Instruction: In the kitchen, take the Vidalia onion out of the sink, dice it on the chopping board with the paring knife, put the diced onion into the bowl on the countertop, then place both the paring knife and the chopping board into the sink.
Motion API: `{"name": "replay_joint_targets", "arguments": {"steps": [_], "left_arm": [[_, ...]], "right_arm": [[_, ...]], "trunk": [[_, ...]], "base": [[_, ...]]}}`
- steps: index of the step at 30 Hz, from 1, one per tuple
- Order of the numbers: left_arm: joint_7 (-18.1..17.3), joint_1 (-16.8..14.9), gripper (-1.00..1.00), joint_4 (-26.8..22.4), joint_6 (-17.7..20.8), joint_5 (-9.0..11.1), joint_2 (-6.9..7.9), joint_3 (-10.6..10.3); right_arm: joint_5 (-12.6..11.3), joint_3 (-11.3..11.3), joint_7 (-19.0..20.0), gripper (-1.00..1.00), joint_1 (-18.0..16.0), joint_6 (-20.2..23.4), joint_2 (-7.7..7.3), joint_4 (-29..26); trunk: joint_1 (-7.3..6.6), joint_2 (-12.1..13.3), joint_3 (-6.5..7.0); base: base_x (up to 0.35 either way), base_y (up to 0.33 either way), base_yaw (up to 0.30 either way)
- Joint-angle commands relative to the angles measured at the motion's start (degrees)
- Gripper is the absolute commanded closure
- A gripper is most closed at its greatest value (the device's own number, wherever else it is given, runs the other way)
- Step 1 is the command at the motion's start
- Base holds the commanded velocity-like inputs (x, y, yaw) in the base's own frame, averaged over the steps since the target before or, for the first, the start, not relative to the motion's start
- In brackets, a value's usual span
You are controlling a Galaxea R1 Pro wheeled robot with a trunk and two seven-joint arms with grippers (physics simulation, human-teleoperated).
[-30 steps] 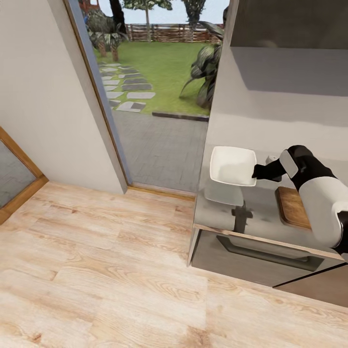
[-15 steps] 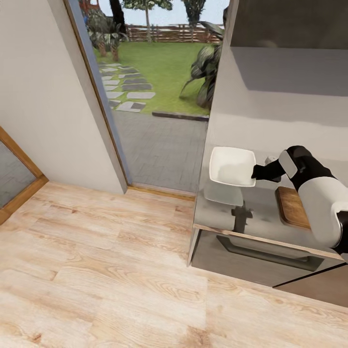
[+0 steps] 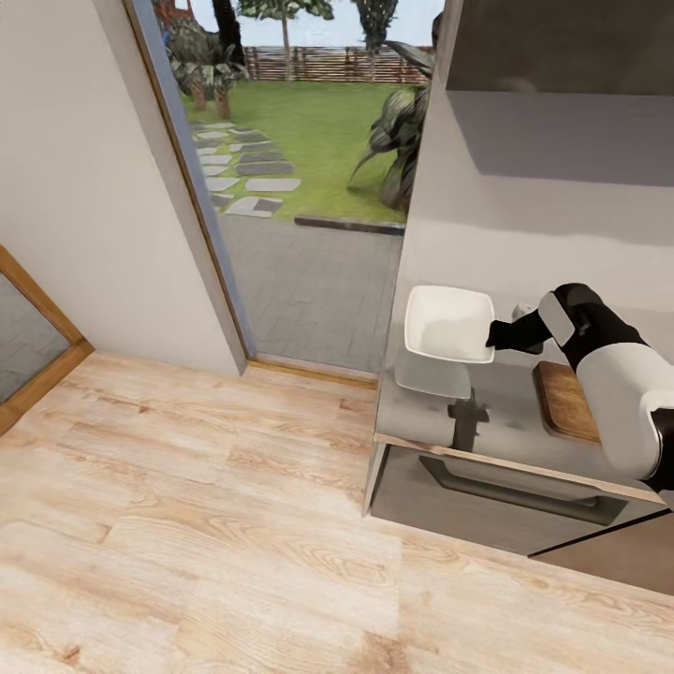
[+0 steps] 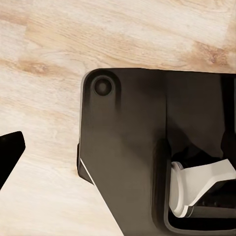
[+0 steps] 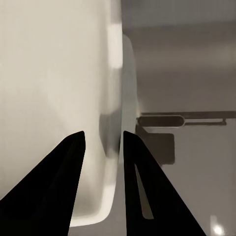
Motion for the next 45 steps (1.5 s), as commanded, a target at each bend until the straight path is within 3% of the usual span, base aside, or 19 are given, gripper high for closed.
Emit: {"name": "replay_joint_targets", "arguments": {"steps": [1, 30, 31, 45], "left_arm": [[-0.4, 0.0, -1.00, -0.1, 0.0, 0.1, -0.07, 0.3], [-0.5, 0.0, -1.00, 0.2, 0.0, 0.1, -0.07, 0.3], [-0.5, 0.0, -1.00, 0.2, 0.0, 0.1, -0.07, 0.3], [-0.5, 0.0, -1.00, 0.2, -0.1, 0.1, -0.07, 0.3]], "right_arm": [[0.0, -0.3, 0.3, 1.00, 0.0, 0.2, 0.01, 0.0], [0.0, -0.3, 0.3, 1.00, 0.0, 0.2, 0.02, 0.0], [0.0, -0.3, 0.3, -1.00, 0.0, 0.2, 0.02, 0.0], [0.0, -0.3, 0.3, -1.00, 0.0, 0.2, 0.02, 0.0]], "trunk": [[0.03, -0.1, -0.08], [0.03, -0.1, -0.08], [0.03, -0.1, -0.08], [0.03, -0.1, -0.08]], "base": [[0.000, 0.000, 0.000], [0.000, 0.000, 0.000], [0.000, 0.000, 0.000], [0.000, 0.000, 0.000]]}}
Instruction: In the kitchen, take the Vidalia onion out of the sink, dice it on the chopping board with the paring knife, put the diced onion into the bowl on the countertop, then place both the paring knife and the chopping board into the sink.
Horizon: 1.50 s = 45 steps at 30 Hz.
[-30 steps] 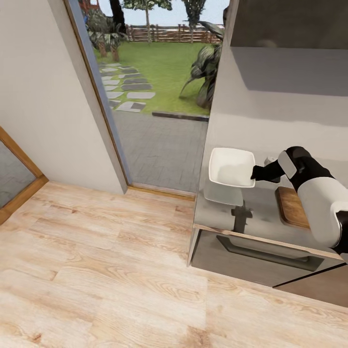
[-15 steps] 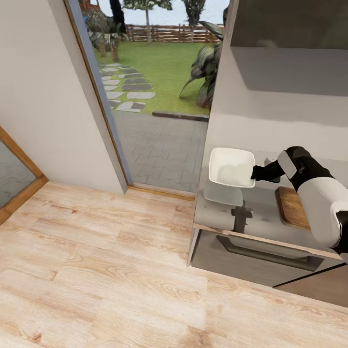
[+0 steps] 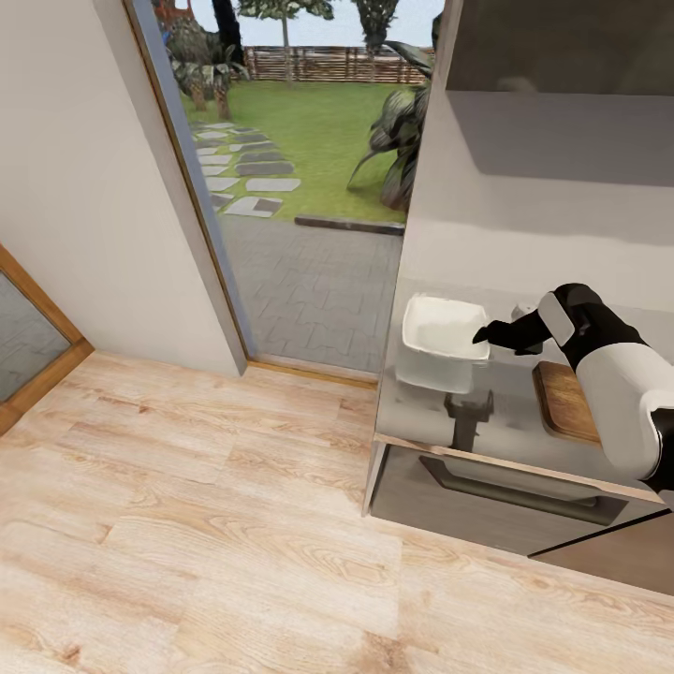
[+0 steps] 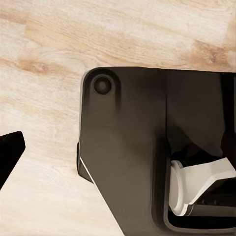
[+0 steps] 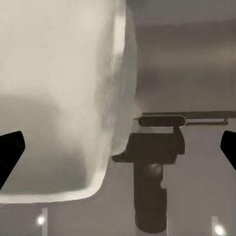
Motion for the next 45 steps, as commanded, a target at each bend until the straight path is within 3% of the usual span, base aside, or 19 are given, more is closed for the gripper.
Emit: {"name": "replay_joint_targets", "arguments": {"steps": [1, 17, 25, 29, 45], "left_arm": [[-0.5, 0.0, -1.00, -0.1, 0.0, 0.1, -0.07, 0.3], [-0.5, 0.0, -1.00, -0.1, 0.0, 0.1, -0.07, 0.3], [-0.5, 0.0, -1.00, 0.0, 0.0, 0.1, -0.07, 0.3], [-0.5, 0.0, -1.00, 0.0, 0.0, 0.1, -0.07, 0.3], [-0.5, 0.0, -1.00, 0.3, 0.0, 0.0, -0.15, 0.2]], "right_arm": [[0.2, -0.2, 0.3, -1.00, 0.0, 0.2, 0.00, 0.0], [0.2, -0.3, 0.3, -1.00, 0.0, 0.3, -0.10, -2.1], [0.4, -0.1, 0.2, -1.00, 0.0, 0.7, -0.44, -16.6], [0.5, -0.1, 0.2, -1.00, 0.0, 0.7, -0.61, -20.6], [0.7, 0.0, 0.2, -1.00, 0.4, 0.7, -1.13, -21.9]], "trunk": [[0.03, -0.1, -0.09], [0.03, -0.1, -0.09], [0.03, -0.1, -0.09], [0.03, -0.1, -0.09], [0.03, -0.1, -0.09]], "base": [[0.000, 0.000, 0.000], [0.000, 0.000, 0.000], [0.000, 0.000, 0.000], [0.000, 0.000, 0.000], [-0.216, -0.008, 0.000]]}}
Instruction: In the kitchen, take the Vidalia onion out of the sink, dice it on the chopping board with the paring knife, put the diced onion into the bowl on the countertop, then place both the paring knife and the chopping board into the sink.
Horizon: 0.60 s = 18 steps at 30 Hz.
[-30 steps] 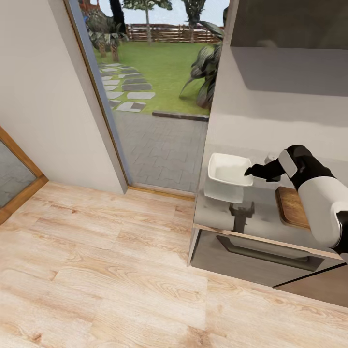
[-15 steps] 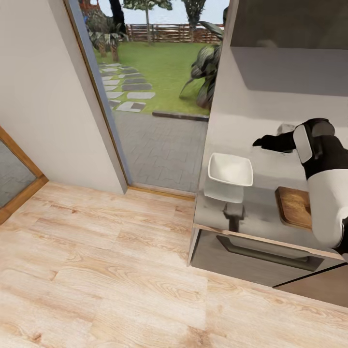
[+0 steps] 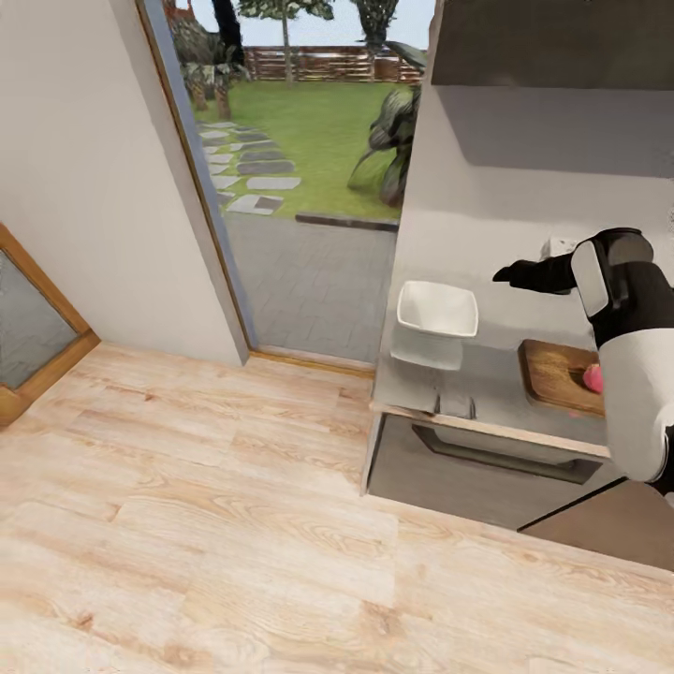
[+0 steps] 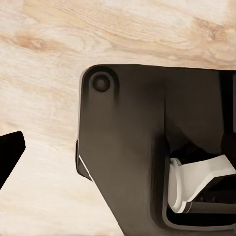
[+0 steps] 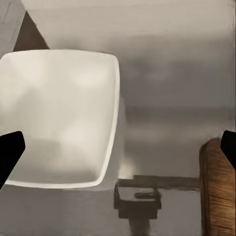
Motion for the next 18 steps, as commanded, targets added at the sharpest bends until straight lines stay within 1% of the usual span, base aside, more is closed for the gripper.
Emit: {"name": "replay_joint_targets", "arguments": {"steps": [1, 14, 18], "left_arm": [[-0.5, 0.0, -1.00, -0.1, 0.0, 0.1, -0.07, 0.3], [-0.5, 0.0, -1.00, -0.3, -0.2, 0.1, -0.07, 0.2], [-0.5, 0.0, -1.00, -0.4, -0.3, 0.1, -0.07, 0.2]], "right_arm": [[0.1, -0.1, 0.3, -1.00, 0.0, 0.2, -0.01, 0.0], [0.2, -0.1, 0.3, -1.00, 0.1, 0.1, -0.01, 0.1], [0.2, -0.1, 0.3, -1.00, 0.1, 0.1, -0.01, 0.1]], "trunk": [[0.00, -0.1, -0.09], [0.00, -0.1, -0.09], [0.00, -0.1, -0.09]], "base": [[-0.325, -0.085, 0.000], [-0.321, -0.138, 0.000], [-0.221, -0.225, 0.000]]}}
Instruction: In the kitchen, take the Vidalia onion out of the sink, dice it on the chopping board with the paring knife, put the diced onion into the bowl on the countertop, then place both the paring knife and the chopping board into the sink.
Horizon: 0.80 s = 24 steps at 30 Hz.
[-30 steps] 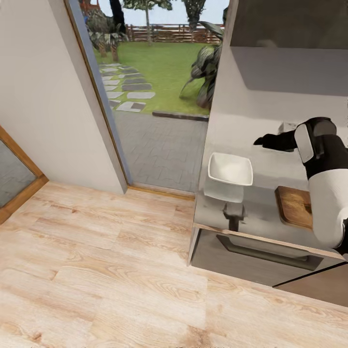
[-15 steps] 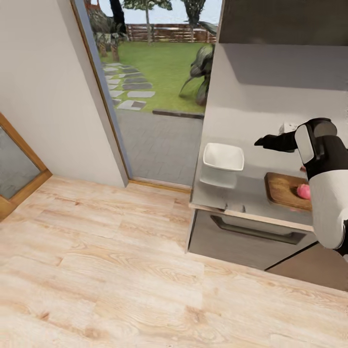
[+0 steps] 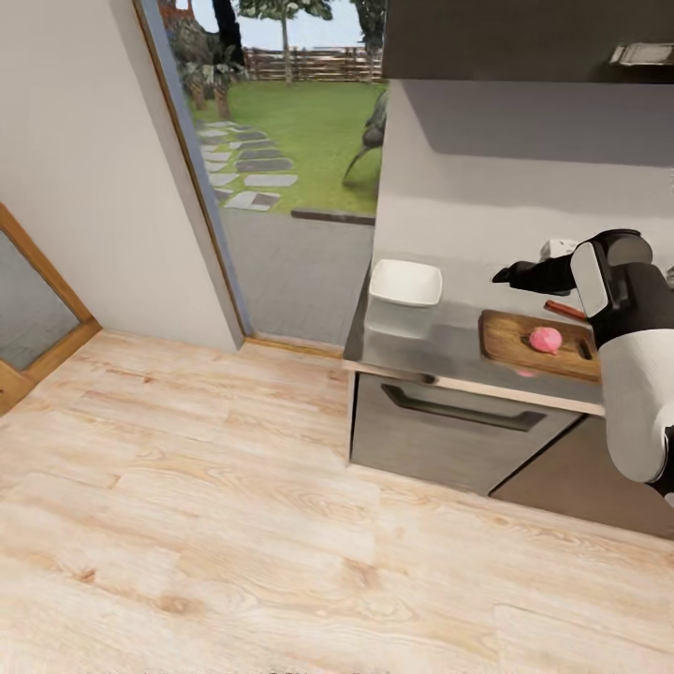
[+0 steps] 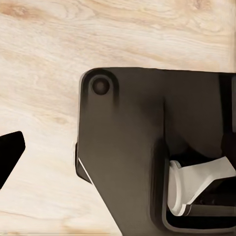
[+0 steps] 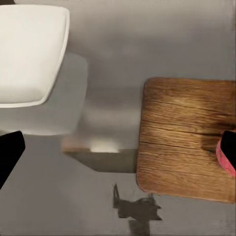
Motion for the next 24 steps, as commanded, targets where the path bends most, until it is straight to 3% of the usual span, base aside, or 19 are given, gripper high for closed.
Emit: {"name": "replay_joint_targets", "arguments": {"steps": [1, 24], "left_arm": [[-0.5, 0.0, -1.00, -0.1, 0.0, 0.1, -0.07, 0.3], [-0.5, 0.0, -1.00, 0.0, 0.1, -0.1, -0.07, 0.3]], "right_arm": [[0.1, -0.1, 0.3, -1.00, 0.0, 0.2, -0.01, -0.1], [0.0, -0.1, 0.3, -1.00, 0.0, 0.2, 0.04, -0.1]], "trunk": [[0.02, -0.1, -0.09], [0.02, -0.1, -0.09]], "base": [[-0.080, -0.289, 0.000], [-0.009, -0.322, 0.000]]}}
